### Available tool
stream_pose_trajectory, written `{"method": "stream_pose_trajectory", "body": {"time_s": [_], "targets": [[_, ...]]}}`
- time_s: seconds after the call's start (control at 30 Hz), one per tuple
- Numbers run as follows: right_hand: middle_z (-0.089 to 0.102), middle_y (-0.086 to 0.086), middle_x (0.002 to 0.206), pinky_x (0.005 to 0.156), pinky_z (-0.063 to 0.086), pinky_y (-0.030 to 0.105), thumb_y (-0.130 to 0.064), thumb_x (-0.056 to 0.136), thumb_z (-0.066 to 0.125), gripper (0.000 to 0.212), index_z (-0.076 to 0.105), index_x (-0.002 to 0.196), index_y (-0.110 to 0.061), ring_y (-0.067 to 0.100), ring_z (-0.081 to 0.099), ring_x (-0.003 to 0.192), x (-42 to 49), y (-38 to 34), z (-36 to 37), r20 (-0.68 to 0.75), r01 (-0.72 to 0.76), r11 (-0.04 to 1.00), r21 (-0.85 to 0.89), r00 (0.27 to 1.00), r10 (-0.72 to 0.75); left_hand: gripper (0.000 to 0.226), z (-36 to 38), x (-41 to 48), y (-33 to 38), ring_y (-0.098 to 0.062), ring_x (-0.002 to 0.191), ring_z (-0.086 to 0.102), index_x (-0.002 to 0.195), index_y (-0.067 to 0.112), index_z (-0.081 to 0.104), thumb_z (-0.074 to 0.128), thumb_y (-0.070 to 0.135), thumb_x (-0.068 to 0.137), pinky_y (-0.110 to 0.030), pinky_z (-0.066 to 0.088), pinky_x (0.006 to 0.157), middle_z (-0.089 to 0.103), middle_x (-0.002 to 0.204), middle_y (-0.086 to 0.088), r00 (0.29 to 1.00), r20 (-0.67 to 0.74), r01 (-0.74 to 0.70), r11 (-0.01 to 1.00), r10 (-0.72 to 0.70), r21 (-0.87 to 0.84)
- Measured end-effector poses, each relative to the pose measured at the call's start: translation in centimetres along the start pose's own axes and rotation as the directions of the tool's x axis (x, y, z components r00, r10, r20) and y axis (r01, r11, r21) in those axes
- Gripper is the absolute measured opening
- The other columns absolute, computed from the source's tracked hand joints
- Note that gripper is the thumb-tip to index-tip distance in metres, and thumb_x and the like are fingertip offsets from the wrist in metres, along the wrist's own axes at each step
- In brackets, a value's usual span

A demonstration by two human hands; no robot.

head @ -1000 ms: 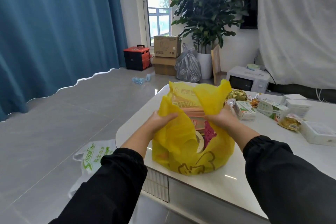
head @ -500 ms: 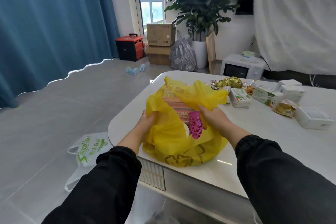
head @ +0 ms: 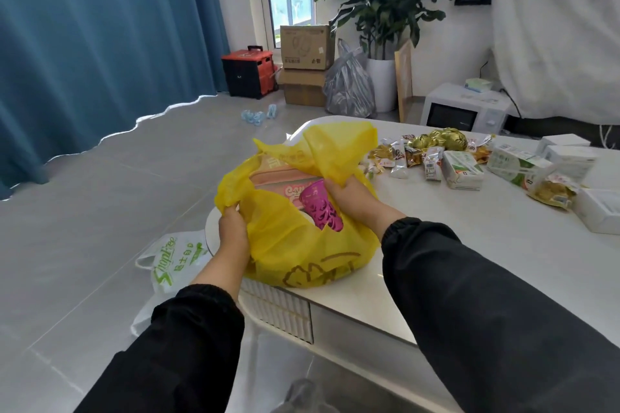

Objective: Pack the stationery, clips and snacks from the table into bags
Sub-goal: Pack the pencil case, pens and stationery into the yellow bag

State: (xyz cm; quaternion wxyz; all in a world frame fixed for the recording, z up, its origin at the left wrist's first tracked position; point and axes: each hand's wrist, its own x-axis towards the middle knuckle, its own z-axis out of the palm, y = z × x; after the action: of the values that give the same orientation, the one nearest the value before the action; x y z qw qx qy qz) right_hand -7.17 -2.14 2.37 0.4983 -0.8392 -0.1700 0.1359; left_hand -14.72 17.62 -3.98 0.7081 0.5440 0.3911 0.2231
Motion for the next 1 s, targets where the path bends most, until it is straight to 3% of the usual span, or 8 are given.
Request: {"method": "stream_pose_trajectory", "body": {"time_s": [0.1,0.23,0.4,0.53,0.67,0.8,0.9,1.0], "targets": [[0.045,0.013,0.139,0.096,0.034,0.028,-0.037,0.101,0.04,0.055,0.032,0.141,0.0,0.026,0.043,0.127,1.2,-0.6,0.5,0.004,-0.001,0.999,-0.049,1.0,0.001,0.03,-0.1,0.2,0.0,-0.031,0.095,0.062,0.076,0.022,0.064,0.043,0.036,0.092,-0.045,0.049,0.092,0.067,0.086,-0.005,0.995,-0.097,-0.006,0.997,-0.002,-0.073],[0.056,0.001,0.09,0.079,0.035,0.026,-0.037,0.099,0.044,0.047,0.049,0.126,0.002,0.02,0.05,0.094,2.0,-0.1,0.9,-0.063,0.005,0.999,-0.045,0.998,-0.008,0.033,0.5,-0.3,0.1,-0.027,0.092,0.056,0.072,0.025,0.055,0.035,0.029,0.098,-0.041,0.047,0.09,0.061,0.089,-0.005,0.976,-0.218,-0.022,0.994,-0.003,-0.111],[0.049,0.003,0.103,0.081,0.033,0.025,-0.034,0.1,0.043,0.033,0.051,0.119,-0.008,0.021,0.047,0.101,2.5,-1.4,1.7,-0.061,0.03,0.999,-0.041,0.998,-0.032,0.035,0.4,-1.1,0.5,-0.026,0.09,0.054,0.072,0.024,0.054,0.032,0.029,0.099,-0.037,0.045,0.085,0.057,0.08,0.0,0.957,-0.291,-0.043,0.992,0.008,-0.115],[0.055,0.005,0.097,0.079,0.04,0.031,-0.043,0.1,0.037,0.04,0.054,0.103,-0.006,0.024,0.05,0.098,2.9,-1.3,1.8,0.015,-0.021,0.989,-0.15,1.0,0.024,0.043,0.8,-2.3,0.3,-0.026,0.106,0.053,0.121,0.013,0.057,0.027,0.037,0.102,-0.037,0.041,0.096,0.058,0.117,-0.004,0.96,-0.194,-0.174,0.974,0.2,0.144],[0.052,0.007,0.078,0.069,0.037,0.032,-0.036,0.101,0.035,0.041,0.051,0.081,-0.004,0.027,0.052,0.084,2.3,-0.4,0.7,-0.196,-0.084,0.979,-0.187,0.979,0.047,0.047,0.5,-2.7,0.8,-0.031,0.122,0.047,0.143,0.021,0.036,0.034,0.037,0.099,-0.04,0.038,0.101,0.048,0.139,-0.008,0.968,0.078,-0.252,0.915,0.239,0.314],[0.054,0.016,0.122,0.079,0.037,0.032,-0.026,0.098,0.04,0.042,0.039,0.132,-0.002,0.034,0.053,0.111,1.2,0.0,-0.9,-0.276,-0.079,0.983,-0.163,0.961,0.031,0.07,-0.8,-3.0,2.2,-0.024,0.141,0.027,0.151,0.023,0.012,0.051,0.035,0.094,-0.04,0.028,0.111,0.021,0.156,-0.004,0.927,0.104,-0.375,0.891,0.36,0.256],[0.039,0.011,0.144,0.103,0.038,0.039,-0.025,0.091,0.051,0.064,0.021,0.146,-0.01,0.032,0.04,0.131,0.4,-0.7,-1.6,-0.337,0.059,0.995,-0.08,0.938,-0.083,0.079,-1.4,-4.8,3.1,-0.024,0.144,0.016,0.151,0.018,0.01,0.054,0.037,0.089,-0.046,0.018,0.116,0.015,0.158,-0.006,0.733,0.063,-0.624,0.633,0.677,0.458],[0.014,0.014,0.157,0.117,0.019,0.042,-0.025,0.09,0.054,0.076,0.011,0.151,-0.01,0.029,0.017,0.144,-1.2,-1.6,-1.7,-0.437,0.205,0.9,-0.384,0.819,-0.373,0.068,-0.8,-6.0,4.0,-0.026,0.146,0.009,0.149,0.022,0.018,0.037,0.044,0.088,-0.053,0.005,0.114,0.017,0.157,-0.008,0.399,0.349,-0.763,0.096,0.848,0.639]]}}
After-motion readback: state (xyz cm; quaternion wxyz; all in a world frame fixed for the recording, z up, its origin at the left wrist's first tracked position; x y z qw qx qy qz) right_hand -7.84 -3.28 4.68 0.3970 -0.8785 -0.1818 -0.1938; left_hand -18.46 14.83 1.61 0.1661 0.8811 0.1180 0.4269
